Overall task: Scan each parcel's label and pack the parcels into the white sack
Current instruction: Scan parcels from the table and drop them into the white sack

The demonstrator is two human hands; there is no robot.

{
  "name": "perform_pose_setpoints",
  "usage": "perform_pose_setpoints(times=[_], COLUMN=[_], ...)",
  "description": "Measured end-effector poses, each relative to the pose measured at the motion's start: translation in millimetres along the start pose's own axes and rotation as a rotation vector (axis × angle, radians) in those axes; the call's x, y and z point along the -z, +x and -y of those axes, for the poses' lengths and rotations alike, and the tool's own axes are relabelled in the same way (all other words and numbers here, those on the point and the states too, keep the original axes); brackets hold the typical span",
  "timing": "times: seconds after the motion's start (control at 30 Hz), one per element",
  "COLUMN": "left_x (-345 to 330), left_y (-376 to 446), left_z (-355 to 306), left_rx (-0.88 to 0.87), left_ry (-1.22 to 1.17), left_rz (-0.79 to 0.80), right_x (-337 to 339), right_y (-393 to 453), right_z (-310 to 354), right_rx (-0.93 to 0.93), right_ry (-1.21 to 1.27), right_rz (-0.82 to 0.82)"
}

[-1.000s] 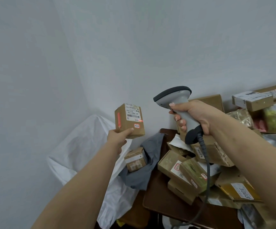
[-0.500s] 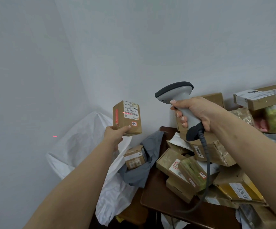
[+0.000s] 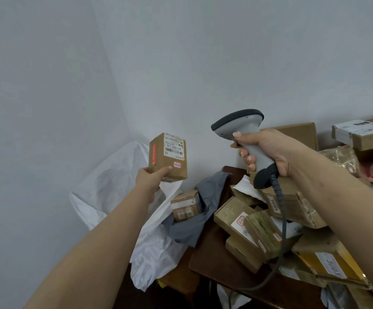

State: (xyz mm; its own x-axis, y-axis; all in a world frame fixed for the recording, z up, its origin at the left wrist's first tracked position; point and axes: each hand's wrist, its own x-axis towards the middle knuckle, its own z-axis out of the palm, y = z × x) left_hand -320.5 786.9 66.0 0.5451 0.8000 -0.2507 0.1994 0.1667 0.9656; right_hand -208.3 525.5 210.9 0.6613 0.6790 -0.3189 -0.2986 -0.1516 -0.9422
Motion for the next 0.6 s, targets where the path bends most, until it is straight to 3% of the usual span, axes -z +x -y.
perform_pose_setpoints(times=[0.27, 0.37, 0.43, 0.6], left_x=[82, 109, 116, 63], left_y=[37, 100, 136, 139], left_z=[56, 87, 102, 86], left_rx=[0.214, 0.227, 0.264, 0.178], left_ry=[-0.007, 0.079, 0.277, 0.51], left_rz=[-0.143, -0.16, -0.221, -0.021], right_x=[-42, -58, -67, -76], right_y=[67, 103, 129, 178], right_z=[-38, -49, -56, -80], right_rx=[-0.156, -0.177, -0.195, -0.264], right_ry=[0.035, 0.041, 0.049, 0.114], right_rz=[-0.009, -0.062, -0.112, -0.233])
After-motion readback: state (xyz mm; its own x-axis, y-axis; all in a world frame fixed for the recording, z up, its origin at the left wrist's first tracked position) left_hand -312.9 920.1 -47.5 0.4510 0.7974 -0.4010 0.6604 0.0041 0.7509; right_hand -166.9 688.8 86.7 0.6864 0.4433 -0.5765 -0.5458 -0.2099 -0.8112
